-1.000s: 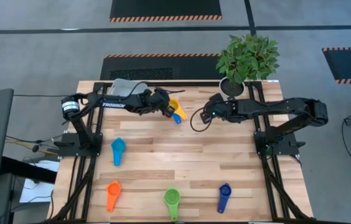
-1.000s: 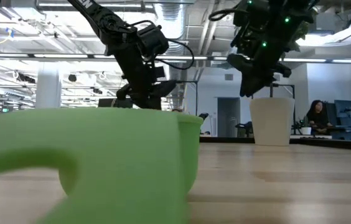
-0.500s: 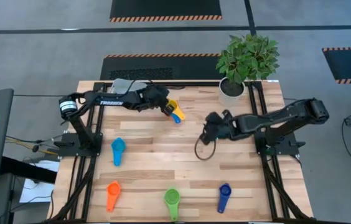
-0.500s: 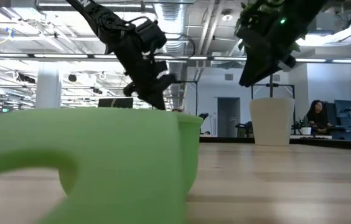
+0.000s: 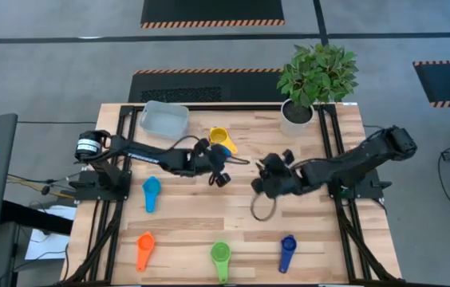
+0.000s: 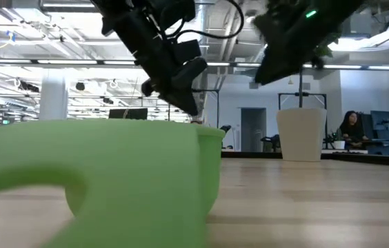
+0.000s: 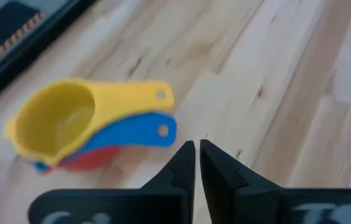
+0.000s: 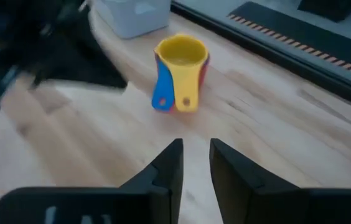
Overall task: Nest measuring cups in basket
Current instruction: Stack the yellow measuring cup on top of the blue measuring cup
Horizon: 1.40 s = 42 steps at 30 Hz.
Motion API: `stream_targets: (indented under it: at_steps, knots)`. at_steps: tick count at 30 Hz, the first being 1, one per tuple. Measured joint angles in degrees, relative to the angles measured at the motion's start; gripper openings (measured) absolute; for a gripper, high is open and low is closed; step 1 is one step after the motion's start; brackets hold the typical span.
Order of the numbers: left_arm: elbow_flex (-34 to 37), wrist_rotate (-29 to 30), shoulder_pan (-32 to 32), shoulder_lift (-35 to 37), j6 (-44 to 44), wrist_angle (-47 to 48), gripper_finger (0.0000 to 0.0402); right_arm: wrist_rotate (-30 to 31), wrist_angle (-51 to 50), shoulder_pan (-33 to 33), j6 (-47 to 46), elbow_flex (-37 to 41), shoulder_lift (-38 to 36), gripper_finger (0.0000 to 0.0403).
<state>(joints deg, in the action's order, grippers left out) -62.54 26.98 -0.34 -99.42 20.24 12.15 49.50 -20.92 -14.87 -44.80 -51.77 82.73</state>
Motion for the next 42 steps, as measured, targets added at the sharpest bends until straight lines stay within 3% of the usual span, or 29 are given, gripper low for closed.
stream_targets:
  at_steps: [5,8,18,25,33,42]
  knots:
    - [0.8,5.3,-1.3,0.0,4.4,2.0,0.0001,-5.9,12.2,6.7,10.7,0.0,5.6,0.0082]
    - [3.0,5.3,-0.5,0.0,5.3,0.6,0.0001,-9.7,15.9,9.4,14.5,0.1,8.2,0.0065]
    - [11.9,3.7,0.6,0.0,5.4,-13.8,0.0000,-13.9,26.6,15.9,24.9,0.0,17.6,0.0007]
    - [13.0,1.3,2.3,0.0,3.9,-17.0,0.0000,-15.4,28.3,19.9,25.8,0.0,19.9,0.0017]
    - [13.0,-3.8,4.9,0.0,3.5,-17.9,0.0000,-25.8,32.5,24.5,28.8,0.0,19.9,0.0005]
    - [13.0,-6.5,6.3,0.0,5.8,-17.9,0.0000,-29.5,32.8,28.8,28.8,0.0,20.6,0.0006]
